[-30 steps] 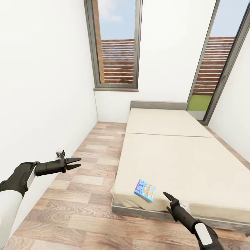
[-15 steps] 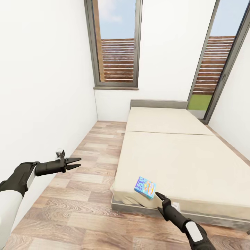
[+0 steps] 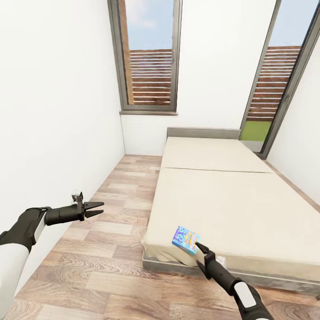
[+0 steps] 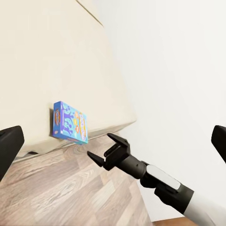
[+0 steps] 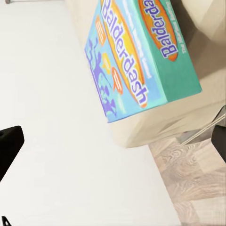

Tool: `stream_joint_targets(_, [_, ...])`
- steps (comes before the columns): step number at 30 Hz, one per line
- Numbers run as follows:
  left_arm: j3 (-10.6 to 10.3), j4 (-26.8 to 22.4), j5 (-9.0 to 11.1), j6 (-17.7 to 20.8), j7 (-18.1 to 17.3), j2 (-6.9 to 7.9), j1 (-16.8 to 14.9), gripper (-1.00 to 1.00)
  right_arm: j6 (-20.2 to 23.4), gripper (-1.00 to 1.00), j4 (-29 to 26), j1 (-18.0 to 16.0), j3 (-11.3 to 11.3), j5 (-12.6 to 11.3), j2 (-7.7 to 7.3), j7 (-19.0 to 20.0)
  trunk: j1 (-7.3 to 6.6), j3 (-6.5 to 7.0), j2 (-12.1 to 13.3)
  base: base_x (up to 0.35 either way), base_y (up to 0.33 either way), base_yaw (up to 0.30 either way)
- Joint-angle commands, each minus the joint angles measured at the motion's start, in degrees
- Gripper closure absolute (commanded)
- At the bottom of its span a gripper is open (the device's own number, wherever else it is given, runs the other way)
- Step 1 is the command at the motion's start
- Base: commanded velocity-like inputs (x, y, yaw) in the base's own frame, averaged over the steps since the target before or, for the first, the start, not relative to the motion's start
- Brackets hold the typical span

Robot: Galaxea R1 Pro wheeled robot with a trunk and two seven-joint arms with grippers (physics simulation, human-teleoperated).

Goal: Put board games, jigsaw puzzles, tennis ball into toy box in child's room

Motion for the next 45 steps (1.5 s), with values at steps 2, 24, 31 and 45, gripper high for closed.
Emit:
stream_joint_targets(2, [0.02,0.00,-0.17,0.59,-0.29,0.00,-0.03,-1.00,1.48,-1.00,-0.03,-0.06,-0.39,-0.06,-0.04,1.86,-0.01,-0.05,-0.02,0.000,0.000,0.000])
stream_joint_targets(24, [-0.04,-0.15,-0.08,0.48,-0.48,-0.15,-0.03,-1.00,3.82,-1.00,0.05,-0.06,-0.88,-0.28,-0.46,6.04,1.09,-0.95,-2.03,0.000,0.000,0.000])
stream_joint_targets(31, [-0.04,-0.17,-0.09,0.51,-0.46,-0.17,-0.03,-1.00,3.77,-1.00,0.05,-0.06,-1.15,-1.11,-0.67,6.09,2.63,-2.21,-4.84,0.000,0.000,0.000])
stream_joint_targets(45, [-0.04,-0.18,-0.09,0.43,-0.45,-0.22,-0.03,-1.00,3.71,-1.00,0.05,-0.06,-1.69,-1.82,-0.84,6.23,4.60,-3.82,-8.45,0.000,0.000,0.000])
